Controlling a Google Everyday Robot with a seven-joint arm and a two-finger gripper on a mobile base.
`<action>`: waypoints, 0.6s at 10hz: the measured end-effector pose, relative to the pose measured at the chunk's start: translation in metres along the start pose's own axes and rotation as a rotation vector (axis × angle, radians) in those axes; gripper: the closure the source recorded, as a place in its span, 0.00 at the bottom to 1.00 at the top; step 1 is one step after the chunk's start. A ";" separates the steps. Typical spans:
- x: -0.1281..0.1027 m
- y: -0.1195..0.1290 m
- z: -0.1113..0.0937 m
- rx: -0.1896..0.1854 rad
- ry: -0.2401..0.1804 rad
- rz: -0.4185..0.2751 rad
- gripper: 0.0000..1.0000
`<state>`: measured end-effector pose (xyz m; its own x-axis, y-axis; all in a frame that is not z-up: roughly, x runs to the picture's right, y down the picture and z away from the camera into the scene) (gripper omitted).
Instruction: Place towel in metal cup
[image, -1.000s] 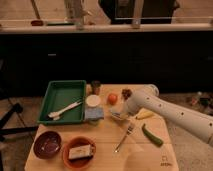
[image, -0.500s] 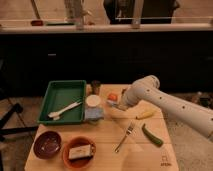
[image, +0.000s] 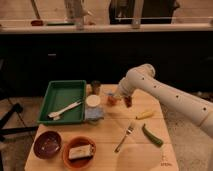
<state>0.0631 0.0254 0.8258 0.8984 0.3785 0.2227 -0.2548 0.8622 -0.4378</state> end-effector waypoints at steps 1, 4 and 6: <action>0.001 0.000 0.000 -0.001 0.001 0.000 1.00; -0.001 0.000 0.001 -0.002 0.000 -0.001 1.00; 0.002 -0.001 -0.001 0.001 0.001 0.003 1.00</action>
<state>0.0657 0.0257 0.8260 0.8980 0.3809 0.2201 -0.2580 0.8613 -0.4378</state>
